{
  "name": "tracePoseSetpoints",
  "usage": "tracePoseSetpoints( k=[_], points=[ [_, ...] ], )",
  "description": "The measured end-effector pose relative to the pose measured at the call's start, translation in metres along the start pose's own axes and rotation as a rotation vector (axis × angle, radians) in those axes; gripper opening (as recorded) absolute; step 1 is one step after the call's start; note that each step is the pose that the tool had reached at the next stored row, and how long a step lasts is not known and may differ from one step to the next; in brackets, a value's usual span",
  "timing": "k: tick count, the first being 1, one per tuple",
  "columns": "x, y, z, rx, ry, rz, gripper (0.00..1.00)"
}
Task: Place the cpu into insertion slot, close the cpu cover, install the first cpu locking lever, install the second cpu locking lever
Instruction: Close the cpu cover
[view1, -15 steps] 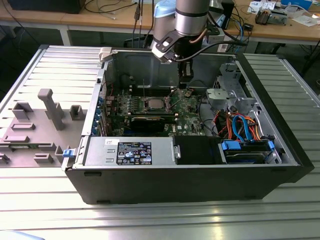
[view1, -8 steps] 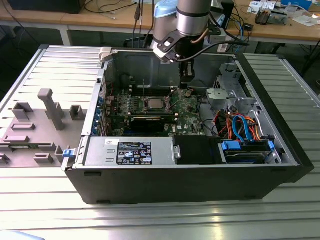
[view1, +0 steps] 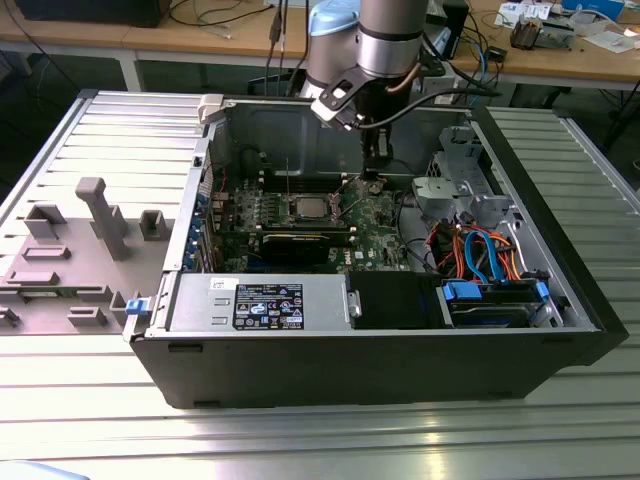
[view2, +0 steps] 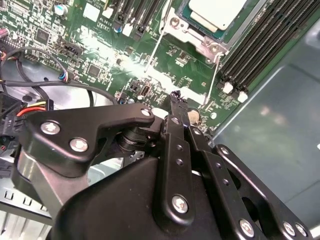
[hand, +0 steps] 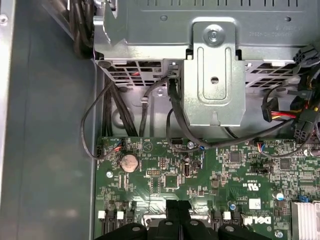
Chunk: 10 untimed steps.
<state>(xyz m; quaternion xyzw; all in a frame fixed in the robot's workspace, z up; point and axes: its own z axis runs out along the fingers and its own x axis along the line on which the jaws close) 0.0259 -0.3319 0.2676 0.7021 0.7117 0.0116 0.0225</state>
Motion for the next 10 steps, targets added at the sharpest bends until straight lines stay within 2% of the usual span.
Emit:
tracePoseSetpoints(
  k=[2,3,4,8,10],
  points=[
    [0.0,0.0052,0.0018,0.0045,0.0001,0.0,0.11],
    [-0.0001,0.0096,0.0037,0.0118,0.0002,0.0,0.11],
    [0.0,0.0109,0.0064,0.0156,0.0004,0.0,0.11],
    [0.0001,0.0114,0.0127,0.0246,0.0004,0.0,0.11],
    [0.0001,0.0108,0.0148,0.0255,0.0003,0.0,0.11]
  ],
)
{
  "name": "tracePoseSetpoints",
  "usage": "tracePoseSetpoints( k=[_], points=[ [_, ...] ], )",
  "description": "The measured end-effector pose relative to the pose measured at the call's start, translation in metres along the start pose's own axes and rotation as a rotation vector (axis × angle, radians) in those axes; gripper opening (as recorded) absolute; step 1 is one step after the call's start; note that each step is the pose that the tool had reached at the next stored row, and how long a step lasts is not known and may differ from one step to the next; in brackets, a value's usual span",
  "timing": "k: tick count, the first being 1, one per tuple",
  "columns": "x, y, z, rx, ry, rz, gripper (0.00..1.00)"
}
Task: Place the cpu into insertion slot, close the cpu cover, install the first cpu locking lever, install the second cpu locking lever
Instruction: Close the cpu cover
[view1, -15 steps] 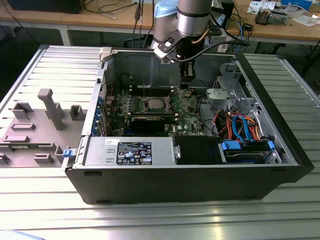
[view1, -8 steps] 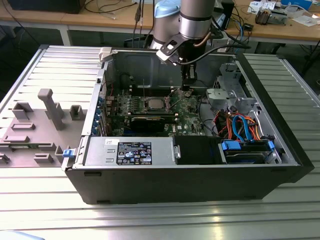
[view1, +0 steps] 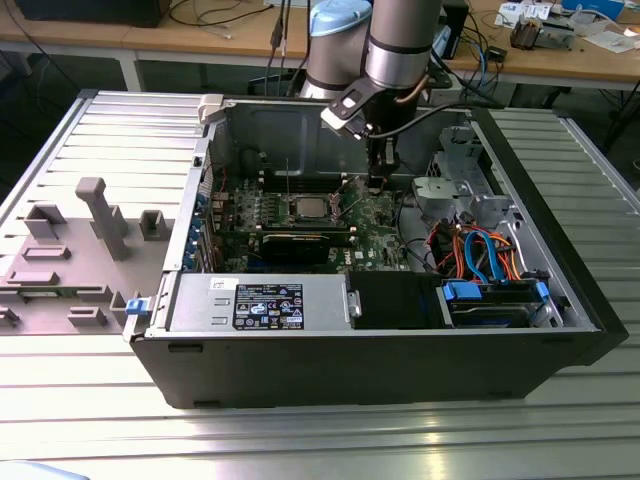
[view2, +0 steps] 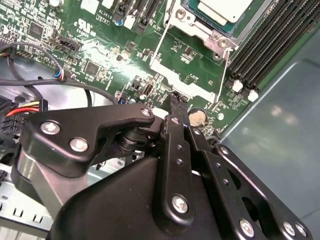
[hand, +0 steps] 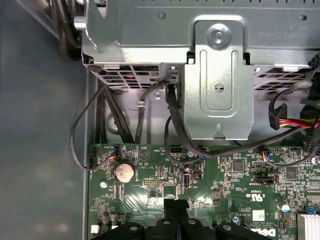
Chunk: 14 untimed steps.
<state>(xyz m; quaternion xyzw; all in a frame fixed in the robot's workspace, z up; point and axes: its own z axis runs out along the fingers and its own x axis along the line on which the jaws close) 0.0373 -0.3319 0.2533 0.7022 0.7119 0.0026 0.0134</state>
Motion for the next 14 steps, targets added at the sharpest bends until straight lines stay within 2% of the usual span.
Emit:
tracePoseSetpoints(
  k=[14],
  points=[
    [0.0001,-0.0037,0.0004,0.0024,0.0001,0.0,0.11]
  ],
)
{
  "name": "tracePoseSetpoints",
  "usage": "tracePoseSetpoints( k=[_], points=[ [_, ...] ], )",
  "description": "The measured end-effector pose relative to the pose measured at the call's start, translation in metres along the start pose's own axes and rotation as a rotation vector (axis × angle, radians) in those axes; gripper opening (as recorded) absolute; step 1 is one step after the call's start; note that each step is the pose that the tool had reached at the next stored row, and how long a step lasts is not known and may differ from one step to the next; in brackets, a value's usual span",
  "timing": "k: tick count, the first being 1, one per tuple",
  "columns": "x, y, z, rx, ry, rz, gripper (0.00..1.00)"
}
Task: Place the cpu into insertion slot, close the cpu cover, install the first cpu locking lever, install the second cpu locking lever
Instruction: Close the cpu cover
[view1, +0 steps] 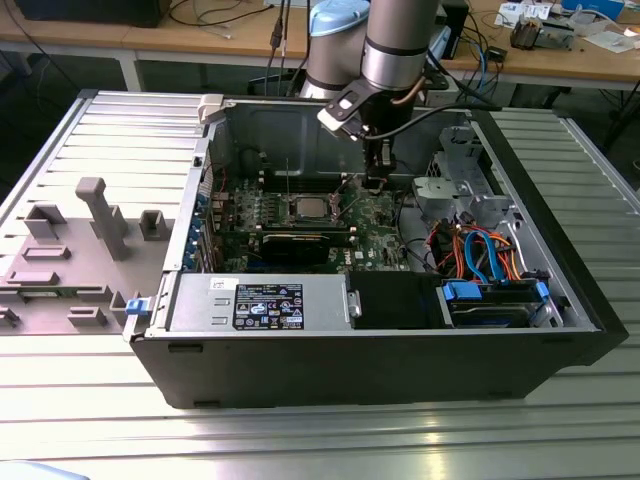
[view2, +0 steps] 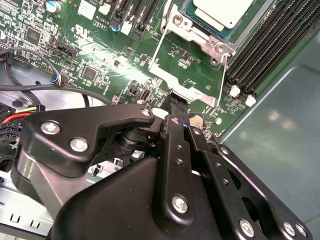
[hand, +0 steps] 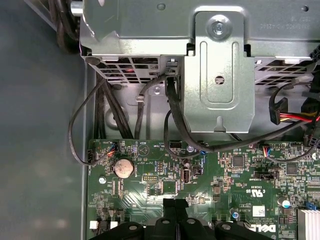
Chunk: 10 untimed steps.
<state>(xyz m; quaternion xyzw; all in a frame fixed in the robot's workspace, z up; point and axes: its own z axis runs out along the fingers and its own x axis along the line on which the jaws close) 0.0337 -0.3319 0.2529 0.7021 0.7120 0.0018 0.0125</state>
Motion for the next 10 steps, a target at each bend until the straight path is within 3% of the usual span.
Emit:
tracePoseSetpoints(
  k=[10],
  points=[
    [0.0,-0.0029,0.0,0.0,-0.0001,0.0,0.11]
  ],
)
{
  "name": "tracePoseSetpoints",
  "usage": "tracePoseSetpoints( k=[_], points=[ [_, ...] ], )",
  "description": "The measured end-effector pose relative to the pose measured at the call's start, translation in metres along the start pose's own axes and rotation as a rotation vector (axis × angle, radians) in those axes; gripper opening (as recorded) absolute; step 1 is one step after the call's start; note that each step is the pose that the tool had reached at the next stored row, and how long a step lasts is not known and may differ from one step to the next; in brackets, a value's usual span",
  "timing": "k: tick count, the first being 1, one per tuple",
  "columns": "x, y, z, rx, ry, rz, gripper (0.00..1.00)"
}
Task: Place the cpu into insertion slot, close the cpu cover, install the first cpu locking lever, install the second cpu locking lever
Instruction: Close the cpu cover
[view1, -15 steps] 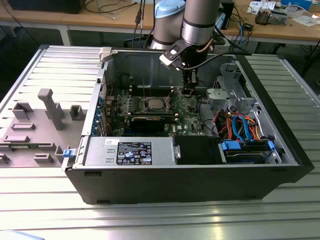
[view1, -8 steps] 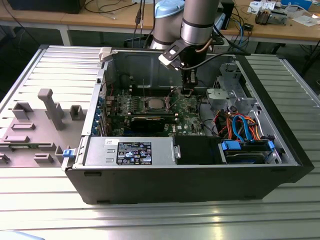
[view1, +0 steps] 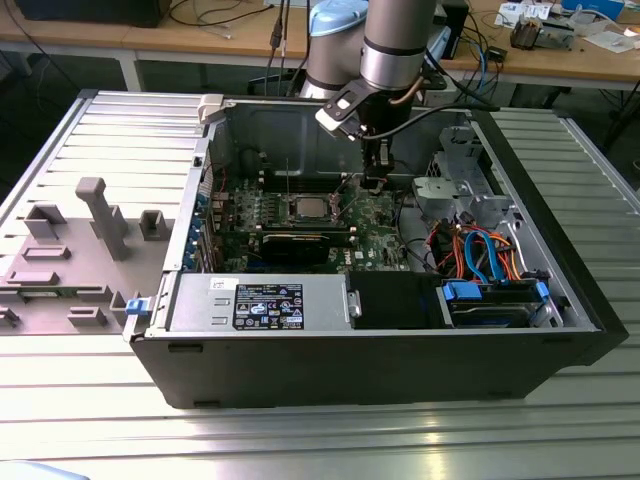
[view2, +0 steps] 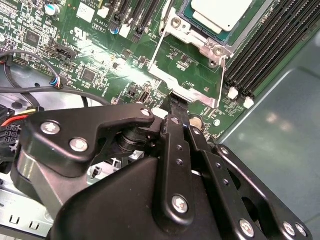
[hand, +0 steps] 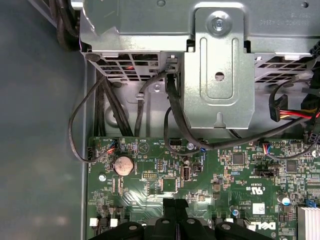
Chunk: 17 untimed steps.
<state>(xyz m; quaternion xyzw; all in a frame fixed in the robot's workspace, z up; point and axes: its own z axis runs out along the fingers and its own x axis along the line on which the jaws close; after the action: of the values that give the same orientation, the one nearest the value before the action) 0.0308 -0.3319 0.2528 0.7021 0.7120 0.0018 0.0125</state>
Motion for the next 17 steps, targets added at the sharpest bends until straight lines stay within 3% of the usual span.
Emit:
tracePoseSetpoints(
  k=[17],
  points=[
    [0.0001,-0.0041,0.0001,0.0,0.0,0.0,0.11]
  ],
)
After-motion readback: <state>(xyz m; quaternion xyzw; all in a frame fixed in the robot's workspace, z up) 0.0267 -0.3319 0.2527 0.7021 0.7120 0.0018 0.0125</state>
